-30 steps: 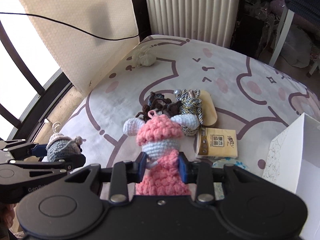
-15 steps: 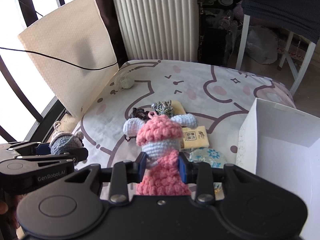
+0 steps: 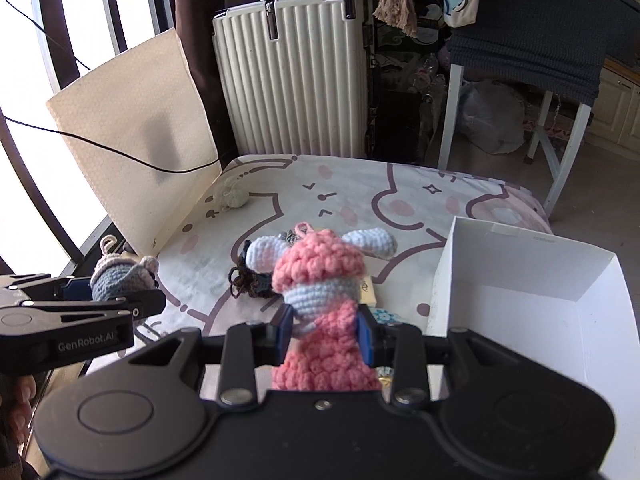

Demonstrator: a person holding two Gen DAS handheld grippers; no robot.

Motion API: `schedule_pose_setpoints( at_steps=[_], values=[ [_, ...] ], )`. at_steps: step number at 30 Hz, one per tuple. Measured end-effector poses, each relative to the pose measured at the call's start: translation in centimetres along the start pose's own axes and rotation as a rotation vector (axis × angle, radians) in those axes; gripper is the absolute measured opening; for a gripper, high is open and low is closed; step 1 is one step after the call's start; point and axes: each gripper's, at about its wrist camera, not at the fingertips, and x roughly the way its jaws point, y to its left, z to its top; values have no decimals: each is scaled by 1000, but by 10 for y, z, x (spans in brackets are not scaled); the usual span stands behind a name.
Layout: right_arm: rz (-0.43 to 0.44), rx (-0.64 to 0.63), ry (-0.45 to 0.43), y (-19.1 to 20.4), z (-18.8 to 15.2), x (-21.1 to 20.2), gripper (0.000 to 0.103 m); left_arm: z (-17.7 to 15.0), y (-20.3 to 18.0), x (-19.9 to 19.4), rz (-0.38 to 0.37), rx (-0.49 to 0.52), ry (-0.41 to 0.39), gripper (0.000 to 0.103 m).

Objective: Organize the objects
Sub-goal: 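Carry both crochet toys over the white box with both tools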

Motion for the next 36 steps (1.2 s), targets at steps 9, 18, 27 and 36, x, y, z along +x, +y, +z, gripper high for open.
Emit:
schedule_pose_setpoints(
  at_steps=[9,18,27,36],
  values=[
    [-62,68,-13,-59,-5,-19,35,11,-60,8,-98,62,-2,52],
    [-131,142,0,-116,-20,-32,35,15,-132,14,-216,144,-2,52],
    [-171,229,9,-168,-34,-40,35,13,-181,19,-328,166,12,52],
    [-189,262,88,-199,-51,-27,35,-5,-221,49,-348,252,118,52]
  ],
)
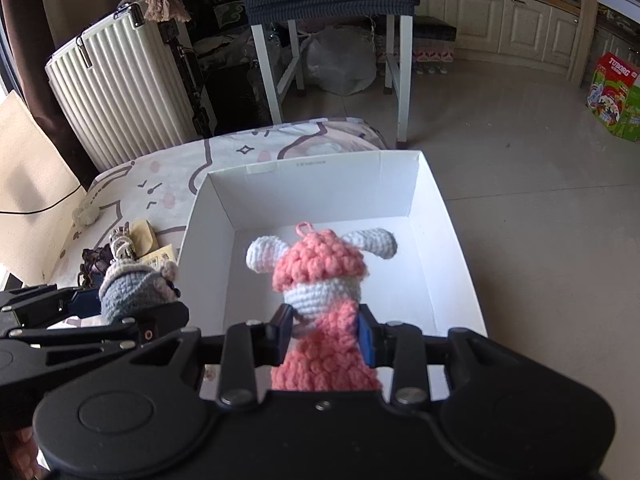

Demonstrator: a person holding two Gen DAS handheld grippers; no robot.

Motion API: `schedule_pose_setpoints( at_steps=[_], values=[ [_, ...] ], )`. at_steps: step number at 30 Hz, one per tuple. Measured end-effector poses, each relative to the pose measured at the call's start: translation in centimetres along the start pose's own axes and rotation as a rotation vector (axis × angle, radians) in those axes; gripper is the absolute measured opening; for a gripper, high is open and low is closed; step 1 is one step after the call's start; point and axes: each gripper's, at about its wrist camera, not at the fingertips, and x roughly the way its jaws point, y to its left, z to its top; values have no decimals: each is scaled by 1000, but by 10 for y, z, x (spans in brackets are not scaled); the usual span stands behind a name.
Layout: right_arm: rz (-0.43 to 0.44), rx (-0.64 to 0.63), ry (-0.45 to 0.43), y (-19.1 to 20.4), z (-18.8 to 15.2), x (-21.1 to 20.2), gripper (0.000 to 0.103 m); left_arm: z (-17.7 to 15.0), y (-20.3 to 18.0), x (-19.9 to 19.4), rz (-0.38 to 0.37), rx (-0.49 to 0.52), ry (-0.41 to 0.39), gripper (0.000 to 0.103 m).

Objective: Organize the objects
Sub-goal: 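Carry both crochet toys over the white box with both tools, then open both tools to drop the crochet toys into the white box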

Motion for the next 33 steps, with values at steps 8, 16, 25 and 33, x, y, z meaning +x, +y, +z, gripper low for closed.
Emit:
schedule_pose_setpoints(
  at_steps=[8,16,25,33],
  values=[
    [-16,-9,151,-18,-15,36,35,-16,-15,49,15,77,143,52],
    [-43,-20,255,-21,-26,72,35,-28,-32,71,14,169,203,52],
    [-57,-9,305,-29,-32,84,28,-29,-41,79,11,210,210,53],
    [-56,9,302,-33,-32,78,31,-28,-41,80,20,203,201,61]
  ],
)
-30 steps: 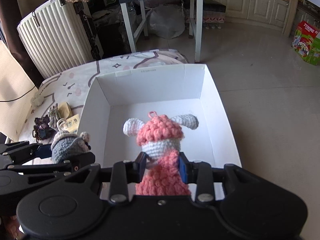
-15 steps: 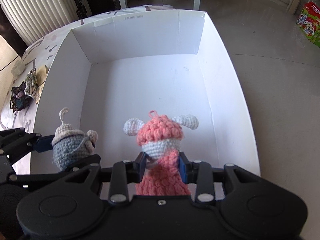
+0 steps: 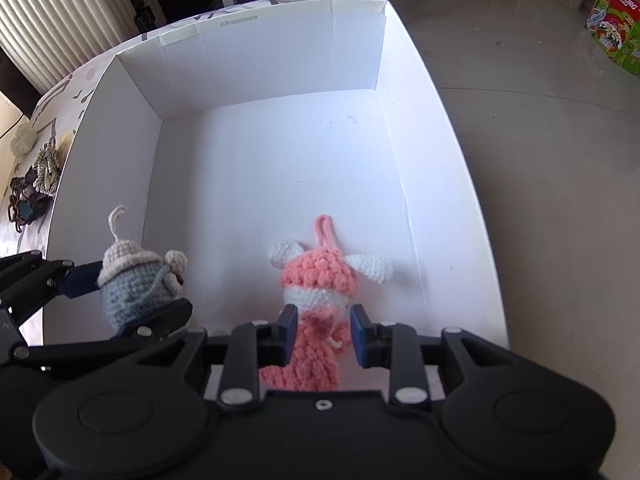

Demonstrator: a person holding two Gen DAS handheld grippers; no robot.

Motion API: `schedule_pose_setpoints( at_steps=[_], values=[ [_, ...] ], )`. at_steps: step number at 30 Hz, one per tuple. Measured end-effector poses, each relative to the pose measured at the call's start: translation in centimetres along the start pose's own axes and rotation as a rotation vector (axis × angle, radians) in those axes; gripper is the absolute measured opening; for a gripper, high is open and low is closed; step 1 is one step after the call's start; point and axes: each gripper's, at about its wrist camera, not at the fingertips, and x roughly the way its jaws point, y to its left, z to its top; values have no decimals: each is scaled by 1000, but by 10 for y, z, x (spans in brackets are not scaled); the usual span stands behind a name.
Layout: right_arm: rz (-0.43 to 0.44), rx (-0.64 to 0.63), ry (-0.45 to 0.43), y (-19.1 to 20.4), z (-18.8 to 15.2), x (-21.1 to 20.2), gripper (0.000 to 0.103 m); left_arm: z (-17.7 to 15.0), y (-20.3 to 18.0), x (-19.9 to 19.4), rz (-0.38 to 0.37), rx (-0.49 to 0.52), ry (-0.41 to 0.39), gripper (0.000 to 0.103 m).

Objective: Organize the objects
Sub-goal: 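Open both tools to drop the crochet toys into the white box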

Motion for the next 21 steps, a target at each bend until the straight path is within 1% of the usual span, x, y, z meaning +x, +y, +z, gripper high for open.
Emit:
schedule_pose_setpoints(
  at_steps=[1,3,5,8,16,21],
  values=[
    [2,5,-2,-2,1,-2,32,0,0,-1,5,-4,-5,69],
    [7,19,-8,-4,0,-5,35,1,0,-3,19,-9,-13,77],
    [16,39,-18,-6,0,-10,37,2,1,-4,22,-12,-14,78],
    [31,73,-39,-9,0,-16,43,3,4,-7,25,-29,-21,81],
    [26,91,-59,-17,-1,-23,43,5,14,-17,15,-71,-38,81],
    [23,102,-115,-14,1,-37,47,9,19,-33,-1,-82,-74,81]
  ],
)
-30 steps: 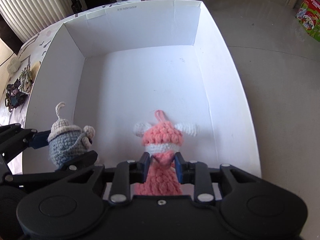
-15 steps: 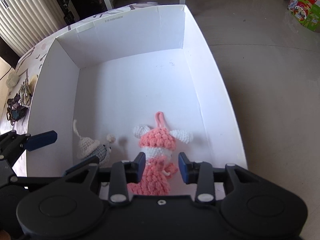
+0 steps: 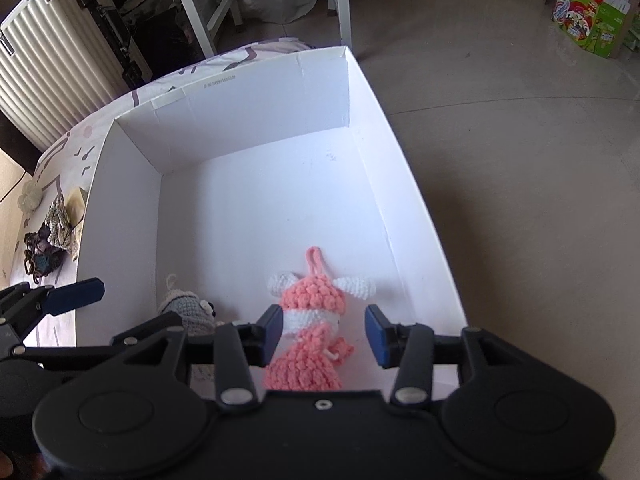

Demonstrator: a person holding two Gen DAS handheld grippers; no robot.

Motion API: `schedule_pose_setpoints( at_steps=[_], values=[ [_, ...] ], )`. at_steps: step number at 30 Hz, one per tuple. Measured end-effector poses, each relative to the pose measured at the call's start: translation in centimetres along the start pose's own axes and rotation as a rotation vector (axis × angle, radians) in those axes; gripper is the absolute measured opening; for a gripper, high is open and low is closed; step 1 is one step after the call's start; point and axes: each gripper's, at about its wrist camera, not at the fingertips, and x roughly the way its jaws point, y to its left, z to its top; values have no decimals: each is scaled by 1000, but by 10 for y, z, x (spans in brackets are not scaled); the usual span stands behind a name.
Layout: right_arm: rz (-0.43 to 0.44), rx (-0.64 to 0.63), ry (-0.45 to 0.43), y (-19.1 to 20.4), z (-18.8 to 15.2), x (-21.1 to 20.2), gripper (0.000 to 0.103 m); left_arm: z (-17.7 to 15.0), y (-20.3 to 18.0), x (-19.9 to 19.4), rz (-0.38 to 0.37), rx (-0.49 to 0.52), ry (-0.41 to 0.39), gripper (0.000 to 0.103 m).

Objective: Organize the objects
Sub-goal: 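Open both tools to drop the crochet toys into the white box, then withdraw both tools from the box back over the table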

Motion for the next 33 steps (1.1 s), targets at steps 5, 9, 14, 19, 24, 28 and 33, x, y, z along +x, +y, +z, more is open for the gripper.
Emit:
schedule_pose_setpoints(
  at_steps=[5,9,14,19,24,28,33],
  values=[
    [26,-1,-100,6,2,-26,56,6,8,-21,-5,-28,-55,81],
    [15,-7,-163,11,3,-41,59,7,19,-36,12,-53,-91,81],
    [15,-18,-213,15,-1,-52,68,6,33,-51,51,-75,-135,89],
    [-8,-26,-242,19,-6,-60,78,2,41,-60,64,-82,-145,98],
    [-26,-28,-260,20,-13,-65,91,-2,46,-64,68,-95,-142,103],
    [-45,-76,-289,25,-18,-66,99,-5,51,-67,77,-111,-145,103],
    [-57,-98,-287,31,-20,-67,102,-9,58,-72,98,-122,-154,103]
  ],
)
